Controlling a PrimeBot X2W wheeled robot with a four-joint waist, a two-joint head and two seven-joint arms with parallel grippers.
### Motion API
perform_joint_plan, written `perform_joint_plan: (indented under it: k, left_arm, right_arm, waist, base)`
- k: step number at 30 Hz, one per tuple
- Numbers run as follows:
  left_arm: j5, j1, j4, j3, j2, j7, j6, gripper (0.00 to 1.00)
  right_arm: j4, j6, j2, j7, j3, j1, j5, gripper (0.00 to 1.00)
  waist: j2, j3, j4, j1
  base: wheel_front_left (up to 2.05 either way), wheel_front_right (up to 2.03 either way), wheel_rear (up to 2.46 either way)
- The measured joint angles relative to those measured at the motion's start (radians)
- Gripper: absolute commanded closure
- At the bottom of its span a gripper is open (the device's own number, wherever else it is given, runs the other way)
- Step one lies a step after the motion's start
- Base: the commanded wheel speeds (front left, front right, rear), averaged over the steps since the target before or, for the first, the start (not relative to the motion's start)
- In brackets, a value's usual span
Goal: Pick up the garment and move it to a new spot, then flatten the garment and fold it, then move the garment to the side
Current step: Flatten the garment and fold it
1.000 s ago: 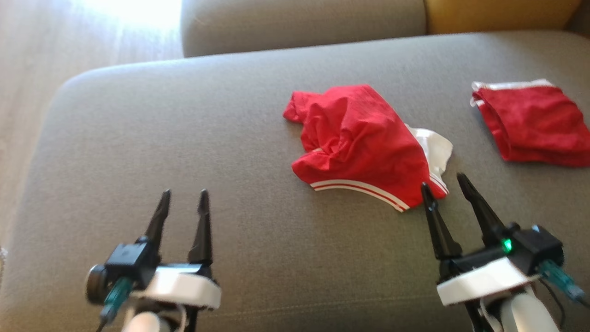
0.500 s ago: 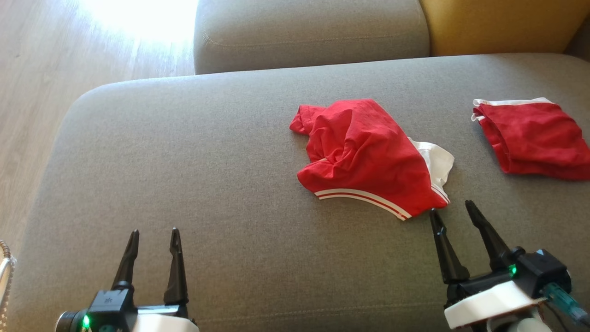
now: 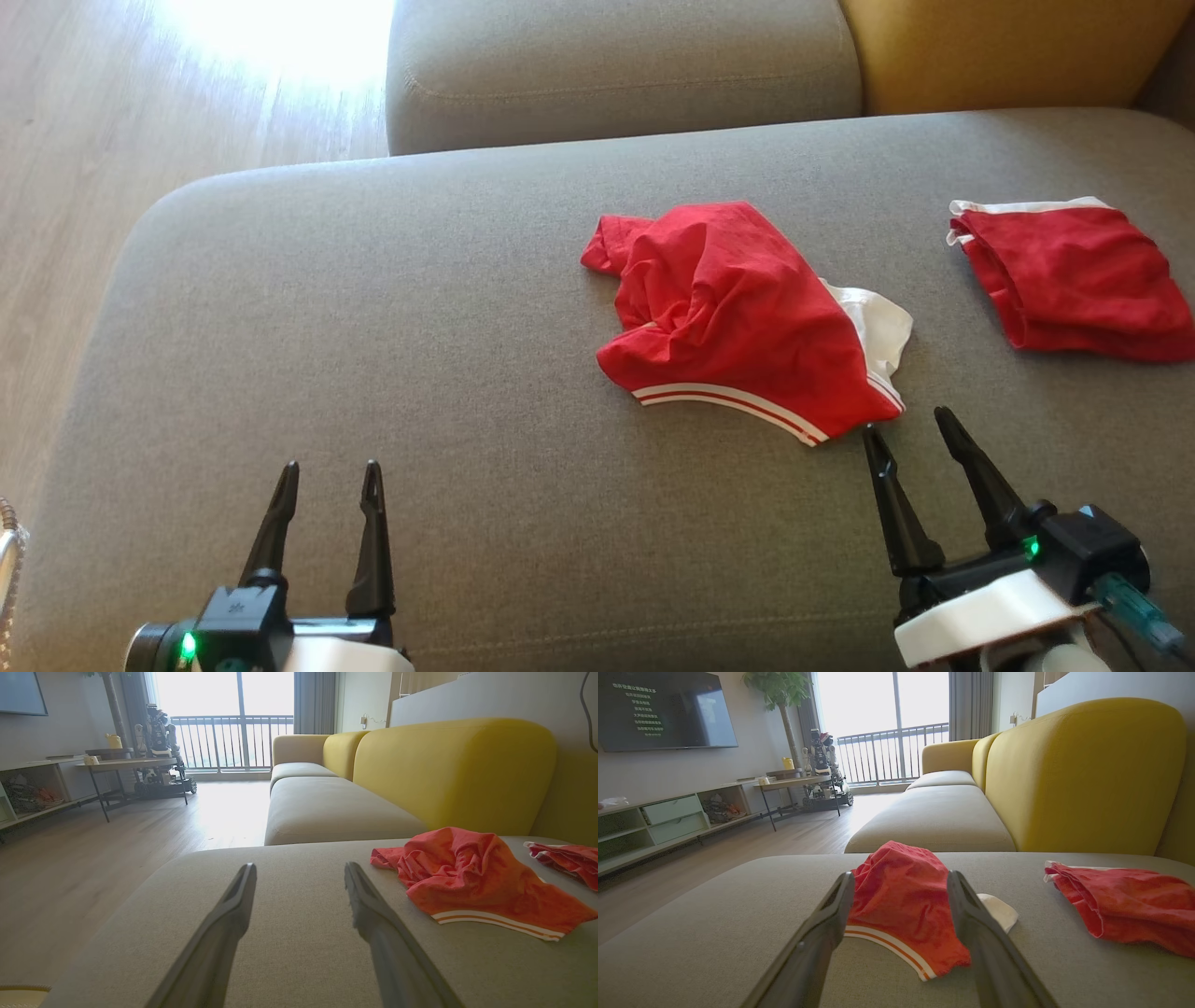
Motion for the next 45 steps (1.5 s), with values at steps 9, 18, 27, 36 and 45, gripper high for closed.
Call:
perform_joint_plan:
  k: [9, 18, 27, 36, 45]
  left_arm:
    - [0.018, 0.0, 0.008, -0.008, -0.002, 0.0, -0.001, 0.0]
    - [0.019, -0.002, 0.022, -0.011, -0.003, 0.0, -0.011, 0.0]
    - [0.045, -0.025, 0.066, -0.04, -0.003, 0.0, -0.036, 0.0]
    - [0.055, -0.285, 0.295, -0.184, 0.016, 0.0, -0.207, 0.0]
    - [0.012, -0.642, 0.503, -0.499, 0.101, 0.0, -0.238, 0.0]
  right_arm:
    - [0.004, 0.0, 0.0, 0.0, -0.002, 0.0, 0.002, 0.0]
    - [0.004, 0.0, 0.0, 0.0, -0.002, -0.006, 0.004, 0.0]
    - [-0.005, 0.0, 0.0, 0.0, -0.002, -0.013, 0.004, 0.0]
    - [-0.029, 0.0, 0.001, 0.0, 0.016, -0.097, 0.0, 0.0]
    - [-0.064, 0.0, 0.0, 0.0, 0.017, -0.177, 0.0, 0.0]
  waist:
    - [0.0, 0.0, -0.002, 0.0]
    - [0.0, 0.013, -0.013, 0.0]
    - [0.0, 0.043, -0.033, 0.0]
    - [0.0, 0.142, -0.078, 0.0001]
    - [0.0, 0.271, -0.165, 0.0001]
  base:
    - [0.0, 0.0, 0.0]
    - [0.0, 0.0, 0.0]
    - [0.0, 0.0, 0.0]
    - [0.0, 0.0, 0.0]
    - [0.0, 0.0, 0.0]
